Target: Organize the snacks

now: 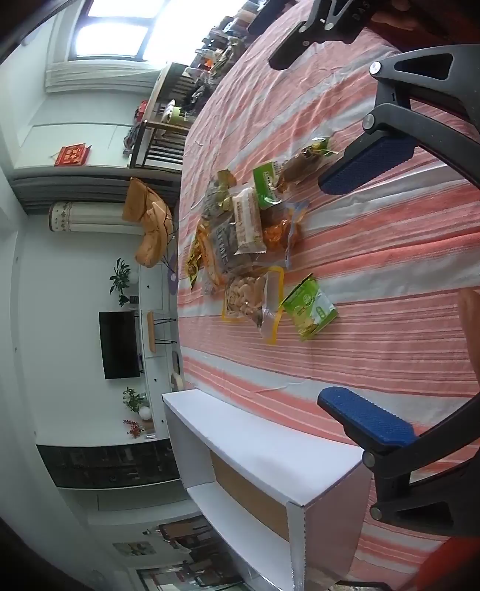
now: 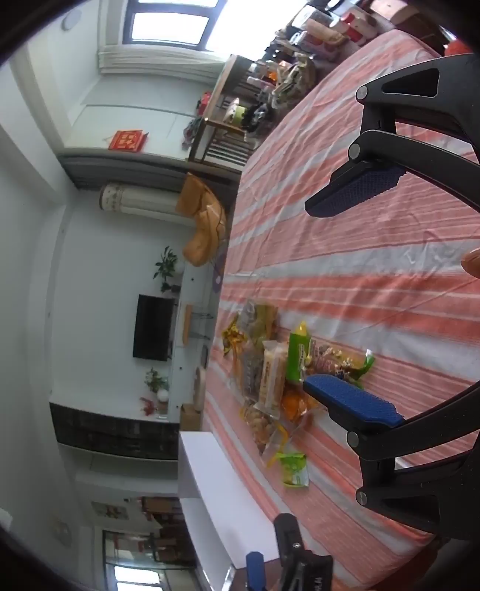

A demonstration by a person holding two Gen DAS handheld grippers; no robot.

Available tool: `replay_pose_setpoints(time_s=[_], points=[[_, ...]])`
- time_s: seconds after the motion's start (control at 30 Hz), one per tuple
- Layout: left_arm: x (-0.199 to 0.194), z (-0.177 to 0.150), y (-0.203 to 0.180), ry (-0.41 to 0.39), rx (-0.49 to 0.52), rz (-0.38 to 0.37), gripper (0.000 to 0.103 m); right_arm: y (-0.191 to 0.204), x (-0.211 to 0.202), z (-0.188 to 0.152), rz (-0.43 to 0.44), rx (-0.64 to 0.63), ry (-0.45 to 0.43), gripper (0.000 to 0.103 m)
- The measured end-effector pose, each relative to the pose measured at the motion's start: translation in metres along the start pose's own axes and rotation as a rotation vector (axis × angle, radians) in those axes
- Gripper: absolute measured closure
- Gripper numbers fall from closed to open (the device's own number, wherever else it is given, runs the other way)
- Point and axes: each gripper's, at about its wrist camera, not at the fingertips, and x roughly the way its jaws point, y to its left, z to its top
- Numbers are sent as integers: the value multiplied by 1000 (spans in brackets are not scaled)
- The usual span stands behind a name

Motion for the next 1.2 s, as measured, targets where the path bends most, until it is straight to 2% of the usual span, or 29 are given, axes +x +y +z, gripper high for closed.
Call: replay_pose_setpoints(time_s=[0.07,0.2,0.4,1.2], points=[[-2,1,3,-5,-11,-2,0,1,-1,0,6,-5,1,14],[-3,-3,-5,10,39,19,0,3,2,1,-4,-15,16,14],[-4,-8,-4,15,27,27,0,5,4,-10,-5,-17,6,14],[-3,-12,-2,28,34,59,0,8,-8,-3,4,-36,-15,14]])
